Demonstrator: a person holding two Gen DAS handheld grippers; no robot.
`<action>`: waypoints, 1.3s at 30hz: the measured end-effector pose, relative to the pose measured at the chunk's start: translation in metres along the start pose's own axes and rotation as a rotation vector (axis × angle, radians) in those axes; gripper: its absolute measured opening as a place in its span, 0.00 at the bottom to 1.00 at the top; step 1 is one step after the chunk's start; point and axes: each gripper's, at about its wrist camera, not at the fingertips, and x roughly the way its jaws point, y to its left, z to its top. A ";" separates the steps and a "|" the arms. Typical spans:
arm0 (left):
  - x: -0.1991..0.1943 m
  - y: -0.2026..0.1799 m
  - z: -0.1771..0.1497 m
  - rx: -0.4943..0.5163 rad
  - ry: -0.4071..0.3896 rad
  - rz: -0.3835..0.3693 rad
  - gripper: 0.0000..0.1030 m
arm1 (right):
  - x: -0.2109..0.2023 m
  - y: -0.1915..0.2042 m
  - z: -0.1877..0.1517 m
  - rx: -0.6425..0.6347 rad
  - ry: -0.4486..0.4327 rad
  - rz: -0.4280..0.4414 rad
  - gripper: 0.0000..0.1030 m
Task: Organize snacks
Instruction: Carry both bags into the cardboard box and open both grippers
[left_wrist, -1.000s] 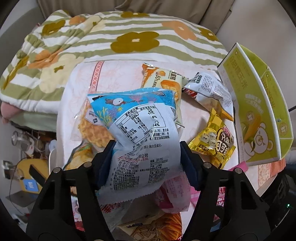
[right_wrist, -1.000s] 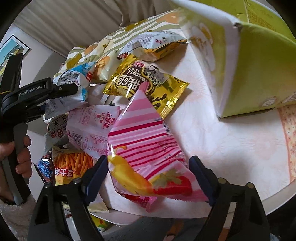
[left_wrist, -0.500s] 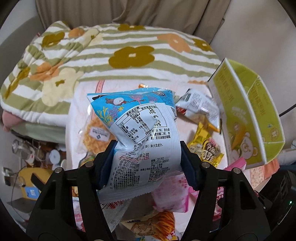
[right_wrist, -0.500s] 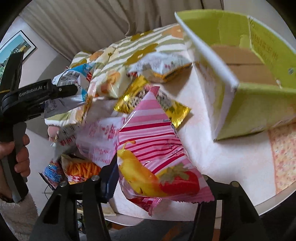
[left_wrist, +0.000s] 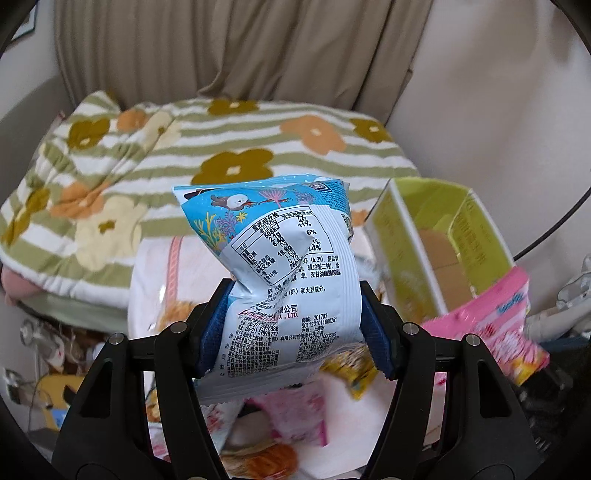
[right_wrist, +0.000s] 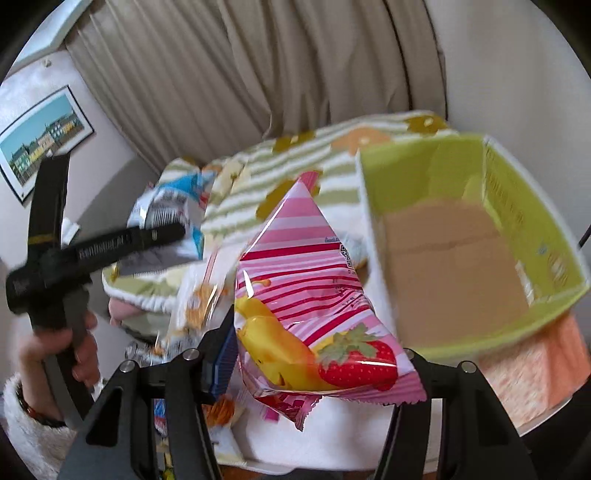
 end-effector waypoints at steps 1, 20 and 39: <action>-0.001 -0.007 0.004 -0.001 -0.009 -0.005 0.60 | -0.004 -0.007 0.008 0.000 -0.013 -0.004 0.53; 0.077 -0.218 0.016 0.018 0.020 -0.016 0.60 | -0.029 -0.176 0.094 -0.096 -0.009 -0.113 0.52; 0.151 -0.265 0.032 0.221 0.109 0.092 0.99 | 0.001 -0.215 0.110 0.006 0.032 -0.129 0.53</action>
